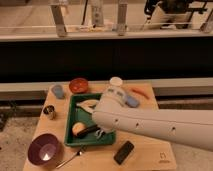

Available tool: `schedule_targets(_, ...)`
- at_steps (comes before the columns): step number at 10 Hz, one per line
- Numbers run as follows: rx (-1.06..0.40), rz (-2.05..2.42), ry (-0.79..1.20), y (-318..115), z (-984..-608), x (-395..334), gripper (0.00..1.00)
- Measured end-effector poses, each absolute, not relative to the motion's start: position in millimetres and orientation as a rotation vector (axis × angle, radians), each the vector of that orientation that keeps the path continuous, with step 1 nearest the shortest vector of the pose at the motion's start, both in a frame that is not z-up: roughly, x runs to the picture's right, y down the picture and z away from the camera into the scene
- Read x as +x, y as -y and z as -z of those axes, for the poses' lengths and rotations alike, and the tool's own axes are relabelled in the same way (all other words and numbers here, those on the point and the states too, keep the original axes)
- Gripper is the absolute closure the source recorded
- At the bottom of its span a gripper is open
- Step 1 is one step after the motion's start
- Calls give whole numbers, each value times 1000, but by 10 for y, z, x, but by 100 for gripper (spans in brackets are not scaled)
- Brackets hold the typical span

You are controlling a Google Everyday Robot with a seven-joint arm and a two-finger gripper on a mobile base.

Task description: Wipe red bowl with brush

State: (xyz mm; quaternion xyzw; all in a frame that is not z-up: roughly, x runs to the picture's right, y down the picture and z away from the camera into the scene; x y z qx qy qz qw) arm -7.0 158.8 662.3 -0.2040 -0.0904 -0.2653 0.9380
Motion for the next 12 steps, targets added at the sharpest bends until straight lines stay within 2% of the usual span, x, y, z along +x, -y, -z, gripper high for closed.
schedule_targets(3, -423, 560, 205, -1567, -6639, -199, 100)
schedule_targets(6, -479, 509, 318, -1617, -6961, -30, 100)
schedule_targets(12, -487, 539, 382, -1216, -7448, -163, 100)
